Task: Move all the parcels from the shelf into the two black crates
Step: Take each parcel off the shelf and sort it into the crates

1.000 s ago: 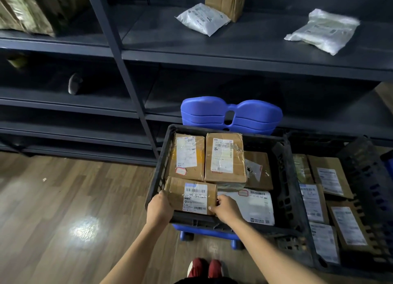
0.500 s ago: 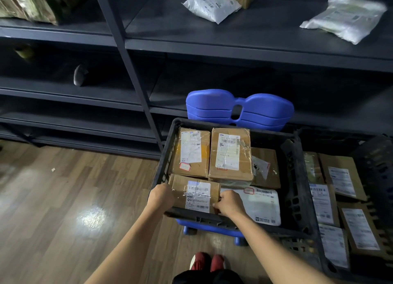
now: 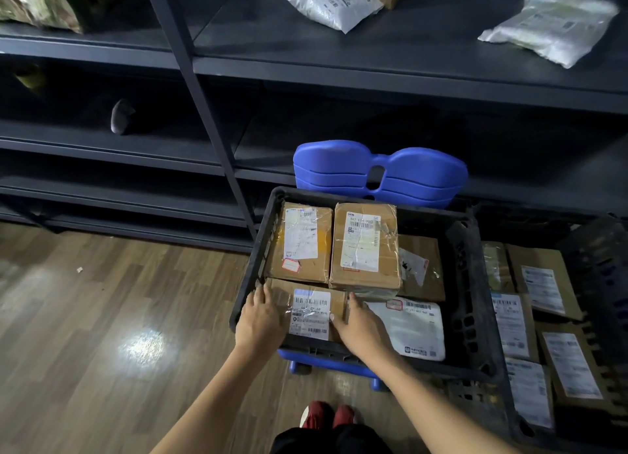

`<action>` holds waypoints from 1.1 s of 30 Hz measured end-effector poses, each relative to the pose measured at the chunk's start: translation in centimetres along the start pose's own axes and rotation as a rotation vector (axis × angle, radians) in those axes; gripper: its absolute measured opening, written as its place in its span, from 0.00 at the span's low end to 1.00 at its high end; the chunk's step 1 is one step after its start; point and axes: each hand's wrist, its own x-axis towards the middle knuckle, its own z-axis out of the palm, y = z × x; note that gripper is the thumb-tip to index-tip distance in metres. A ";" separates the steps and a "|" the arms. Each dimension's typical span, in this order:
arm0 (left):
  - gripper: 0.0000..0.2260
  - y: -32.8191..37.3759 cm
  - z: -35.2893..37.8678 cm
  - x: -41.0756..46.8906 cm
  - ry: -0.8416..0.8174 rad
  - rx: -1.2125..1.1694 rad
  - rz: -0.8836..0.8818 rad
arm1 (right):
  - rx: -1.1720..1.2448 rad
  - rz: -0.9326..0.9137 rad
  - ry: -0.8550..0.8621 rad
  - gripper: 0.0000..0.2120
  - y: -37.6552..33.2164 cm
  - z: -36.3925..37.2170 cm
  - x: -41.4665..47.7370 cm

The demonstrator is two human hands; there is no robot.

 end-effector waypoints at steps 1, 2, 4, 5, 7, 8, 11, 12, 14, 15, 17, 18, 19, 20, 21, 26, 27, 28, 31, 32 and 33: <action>0.32 -0.1 0.1 -0.1 -0.003 0.046 0.063 | -0.060 -0.057 0.019 0.34 0.1 -0.1 -0.3; 0.32 -0.1 0.3 0.0 -0.020 0.080 0.127 | -0.113 -0.135 0.021 0.34 0.2 -0.2 -0.5; 0.31 -0.1 0.5 0.0 -0.071 0.118 0.234 | -0.213 -0.293 -0.044 0.33 0.2 -0.3 -1.0; 0.31 -0.1 0.6 0.1 -0.106 0.140 0.272 | -0.247 -0.340 -0.095 0.33 0.2 -0.2 -1.1; 0.31 -0.1 1.0 0.3 -0.160 0.189 0.308 | -0.283 -0.356 -0.190 0.33 0.1 0.0 -1.2; 0.32 -0.1 1.2 0.4 -0.174 0.204 0.308 | -0.297 -0.348 -0.218 0.33 0.0 0.1 -1.1; 0.32 -0.2 1.8 0.4 -0.155 0.224 0.309 | -0.328 -0.327 -0.235 0.33 0.0 0.4 -1.0; 0.32 -0.2 2.0 0.3 -0.135 0.230 0.313 | -0.331 -0.325 -0.231 0.33 0.1 0.5 -1.0; 0.32 -0.1 2.3 0.0 -0.106 0.239 0.312 | -0.327 -0.323 -0.223 0.33 0.0 0.8 -1.1; 0.32 -0.1 2.3 -0.2 -0.104 0.240 0.306 | -0.321 -0.323 -0.220 0.33 0.0 0.8 -1.2; 0.32 0.0 2.2 -0.2 -0.095 0.244 0.302 | -0.314 -0.324 -0.197 0.34 -0.2 0.8 -1.2; 0.32 0.1 2.0 -0.3 -0.087 0.243 0.303 | -0.313 -0.325 -0.185 0.34 -0.3 0.7 -1.3; 0.32 0.2 1.7 -0.3 -0.076 0.245 0.307 | -0.312 -0.324 -0.174 0.34 -0.5 0.4 -1.3; 0.32 0.3 1.3 -0.3 -0.063 0.252 0.313 | -0.311 -0.324 -0.164 0.34 -0.7 0.1 -1.5; 0.31 0.5 0.8 -0.3 -0.046 0.263 0.319 | -0.311 -0.328 -0.150 0.34 -1.0 -0.3 -1.6; 0.29 2.3 -3.5 -0.1 0.124 0.251 0.408 | -0.301 -0.378 0.017 0.31 -2.7 -4.0 -2.3; 0.29 2.8 -4.5 0.1 0.151 0.255 0.431 | -0.311 -0.386 0.059 0.31 -3.1 -5.0 -2.2; 0.29 3.4 -5.5 0.4 0.172 0.262 0.447 | -0.325 -0.388 0.098 0.30 -3.3 -6.0 -2.1; 0.29 5.1 -8.3 1.1 0.191 0.274 0.470 | -0.349 -0.352 0.168 0.29 -3.9 -8.6 -1.6; 0.29 5.6 -9.1 1.3 0.191 0.278 0.476 | -0.359 -0.338 0.179 0.29 -4.0 -9.4 -1.4; 0.29 6.0 -9.9 1.5 0.193 0.288 0.484 | -0.367 -0.324 0.190 0.29 -4.1 -10.2 -1.2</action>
